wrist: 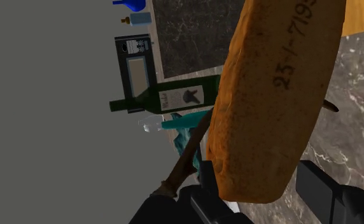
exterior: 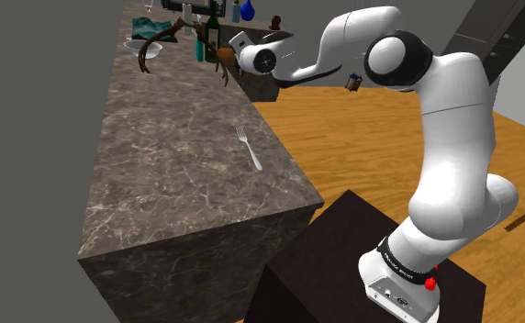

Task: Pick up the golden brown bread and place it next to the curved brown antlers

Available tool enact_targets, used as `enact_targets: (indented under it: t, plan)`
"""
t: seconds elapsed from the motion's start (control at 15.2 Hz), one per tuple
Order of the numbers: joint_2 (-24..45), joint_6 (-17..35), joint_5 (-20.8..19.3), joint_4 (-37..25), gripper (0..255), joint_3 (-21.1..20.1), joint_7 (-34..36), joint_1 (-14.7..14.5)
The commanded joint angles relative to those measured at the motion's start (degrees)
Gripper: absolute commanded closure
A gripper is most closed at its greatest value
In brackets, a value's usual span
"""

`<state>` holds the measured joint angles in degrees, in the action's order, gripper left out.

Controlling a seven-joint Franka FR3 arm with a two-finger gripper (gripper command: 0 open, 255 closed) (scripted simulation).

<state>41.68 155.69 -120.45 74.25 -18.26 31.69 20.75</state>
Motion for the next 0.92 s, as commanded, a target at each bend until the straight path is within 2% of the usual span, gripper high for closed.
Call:
enact_targets:
  t: [0.0, 0.86]
  plan:
    - [0.3, -0.4, -1.7, 0.3, 255, 0.1, 1.8, -0.1]
    - [5.2, -3.5, -11.0, 0.6, 255, 0.5, 11.1, -1.0]
